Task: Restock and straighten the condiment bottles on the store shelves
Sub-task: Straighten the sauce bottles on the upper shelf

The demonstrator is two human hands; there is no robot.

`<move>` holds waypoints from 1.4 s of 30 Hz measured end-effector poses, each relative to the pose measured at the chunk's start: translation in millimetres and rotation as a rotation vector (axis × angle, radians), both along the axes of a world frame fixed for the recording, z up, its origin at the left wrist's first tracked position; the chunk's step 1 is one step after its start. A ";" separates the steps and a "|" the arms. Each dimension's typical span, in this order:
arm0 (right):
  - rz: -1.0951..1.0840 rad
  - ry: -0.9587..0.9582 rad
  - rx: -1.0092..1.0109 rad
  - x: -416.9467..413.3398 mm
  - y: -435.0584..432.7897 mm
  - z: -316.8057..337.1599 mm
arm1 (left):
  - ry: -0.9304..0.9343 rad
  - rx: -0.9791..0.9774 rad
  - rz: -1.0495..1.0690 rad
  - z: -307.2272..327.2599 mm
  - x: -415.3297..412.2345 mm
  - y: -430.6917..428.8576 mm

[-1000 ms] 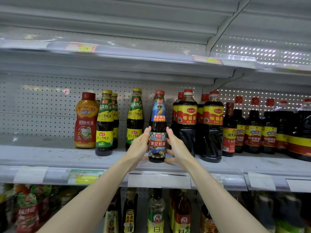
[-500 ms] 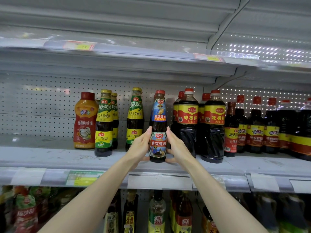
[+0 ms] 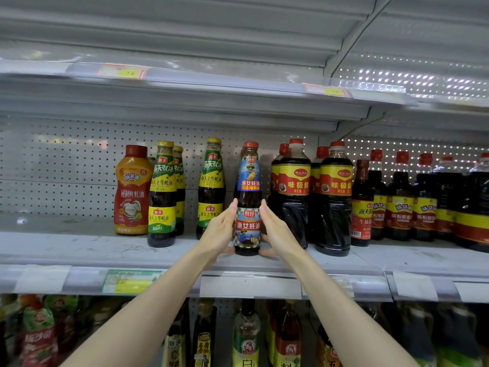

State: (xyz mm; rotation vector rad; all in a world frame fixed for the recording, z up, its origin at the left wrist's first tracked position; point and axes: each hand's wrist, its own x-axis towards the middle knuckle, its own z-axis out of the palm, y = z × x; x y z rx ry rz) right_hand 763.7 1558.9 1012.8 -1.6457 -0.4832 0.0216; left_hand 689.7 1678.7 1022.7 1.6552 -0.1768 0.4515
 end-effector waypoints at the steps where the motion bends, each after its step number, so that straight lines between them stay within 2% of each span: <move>1: -0.002 -0.002 -0.003 0.0 -0.2 0.1 | 0.002 0.000 0.001 0.1 -0.1 -0.5; 26: 0.016 -0.010 0.016 0.9 1.4 -2.9 | 0.009 0.016 -0.006 -3.3 4.1 1.3; 33: -0.015 -0.110 0.000 -3.7 -1.6 0.3 | 0.009 -0.015 0.036 -0.3 3.0 0.1; 42: -0.048 -0.090 0.052 -32.7 -21.0 2.4 | 0.051 -0.025 0.128 -1.6 -16.4 -5.2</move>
